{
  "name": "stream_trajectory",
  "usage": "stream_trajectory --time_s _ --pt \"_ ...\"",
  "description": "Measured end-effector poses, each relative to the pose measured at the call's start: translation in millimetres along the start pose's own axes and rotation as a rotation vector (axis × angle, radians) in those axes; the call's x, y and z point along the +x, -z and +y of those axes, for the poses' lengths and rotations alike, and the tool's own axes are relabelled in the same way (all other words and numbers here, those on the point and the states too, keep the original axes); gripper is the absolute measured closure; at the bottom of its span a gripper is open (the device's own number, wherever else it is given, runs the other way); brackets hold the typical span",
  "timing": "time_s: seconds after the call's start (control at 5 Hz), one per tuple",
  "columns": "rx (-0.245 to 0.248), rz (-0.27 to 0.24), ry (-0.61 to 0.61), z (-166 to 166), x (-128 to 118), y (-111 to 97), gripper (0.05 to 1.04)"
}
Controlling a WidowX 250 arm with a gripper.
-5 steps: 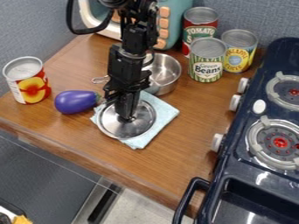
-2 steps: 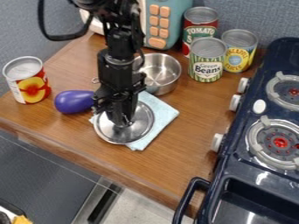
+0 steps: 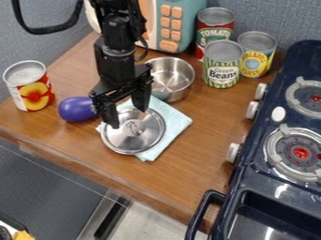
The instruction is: Moved the silver lid to the bottom left corner of the blue clothing
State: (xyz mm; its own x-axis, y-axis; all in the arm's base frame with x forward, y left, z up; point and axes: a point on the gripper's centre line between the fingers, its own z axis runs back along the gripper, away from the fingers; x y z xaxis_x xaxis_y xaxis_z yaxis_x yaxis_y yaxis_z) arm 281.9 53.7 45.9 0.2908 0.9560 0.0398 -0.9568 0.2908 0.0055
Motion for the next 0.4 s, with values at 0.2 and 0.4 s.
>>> stream_trajectory --time_s 0.2,0.4 --pt "0.012 0.007 0.002 1 -1 -1 0.079" --pt "-0.085 -0.038 -0.003 -3 2 -33 0.084"
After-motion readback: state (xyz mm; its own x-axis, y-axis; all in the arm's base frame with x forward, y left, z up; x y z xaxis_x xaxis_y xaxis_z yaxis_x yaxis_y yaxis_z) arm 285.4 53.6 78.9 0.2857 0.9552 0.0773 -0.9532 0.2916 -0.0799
